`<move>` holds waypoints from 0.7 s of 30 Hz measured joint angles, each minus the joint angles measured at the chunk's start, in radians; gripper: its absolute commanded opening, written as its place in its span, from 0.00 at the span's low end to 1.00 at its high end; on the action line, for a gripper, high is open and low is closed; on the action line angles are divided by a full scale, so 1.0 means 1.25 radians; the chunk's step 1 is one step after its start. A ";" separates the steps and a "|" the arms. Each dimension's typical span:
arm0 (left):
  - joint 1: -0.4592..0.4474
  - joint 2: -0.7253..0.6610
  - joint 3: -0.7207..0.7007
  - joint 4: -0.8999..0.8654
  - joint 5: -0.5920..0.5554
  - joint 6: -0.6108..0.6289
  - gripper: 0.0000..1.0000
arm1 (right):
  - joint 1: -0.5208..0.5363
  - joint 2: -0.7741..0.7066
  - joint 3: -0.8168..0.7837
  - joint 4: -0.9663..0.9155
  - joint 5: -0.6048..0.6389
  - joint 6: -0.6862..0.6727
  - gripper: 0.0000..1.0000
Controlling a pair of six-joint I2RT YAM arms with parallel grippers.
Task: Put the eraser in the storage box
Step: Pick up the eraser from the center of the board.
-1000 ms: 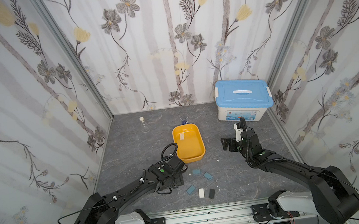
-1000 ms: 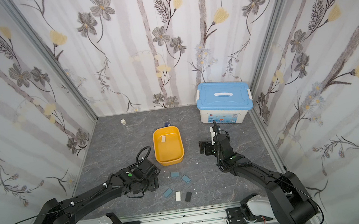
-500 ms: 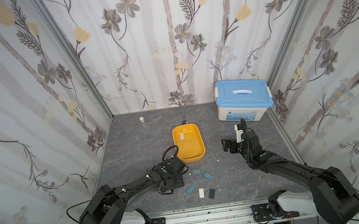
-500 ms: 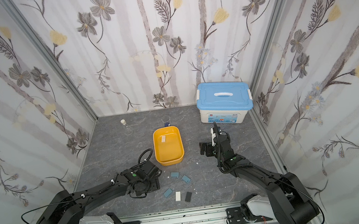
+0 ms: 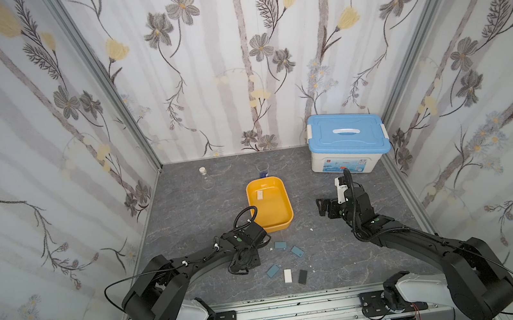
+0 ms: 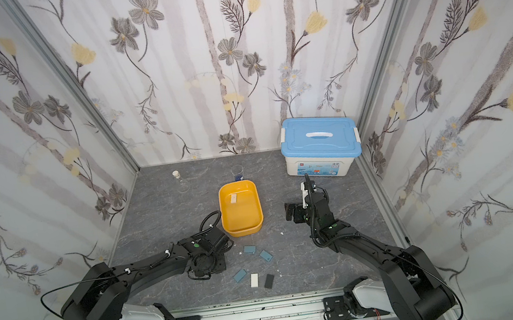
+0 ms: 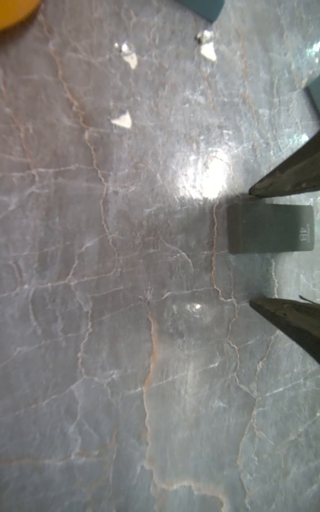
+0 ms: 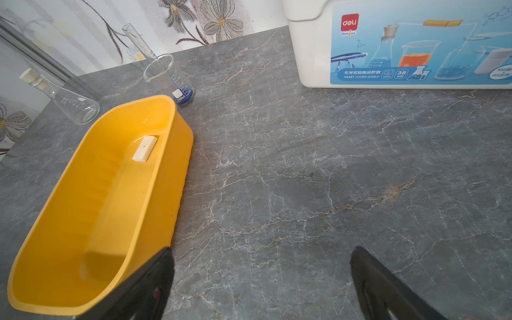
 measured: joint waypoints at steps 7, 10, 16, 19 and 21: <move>0.000 0.033 0.024 -0.011 0.007 0.017 0.40 | 0.000 0.000 0.000 0.000 0.000 0.005 1.00; 0.000 0.040 0.029 -0.010 0.010 0.026 0.38 | 0.000 0.000 -0.002 0.001 0.000 0.005 1.00; 0.000 0.041 0.033 -0.009 0.012 0.031 0.28 | 0.000 0.005 -0.003 0.001 0.000 0.005 1.00; 0.000 0.039 0.034 -0.009 0.012 0.031 0.24 | 0.000 0.010 -0.004 0.001 0.000 0.005 1.00; 0.000 0.040 0.036 -0.009 0.012 0.031 0.22 | 0.000 0.011 -0.004 0.001 0.000 0.005 1.00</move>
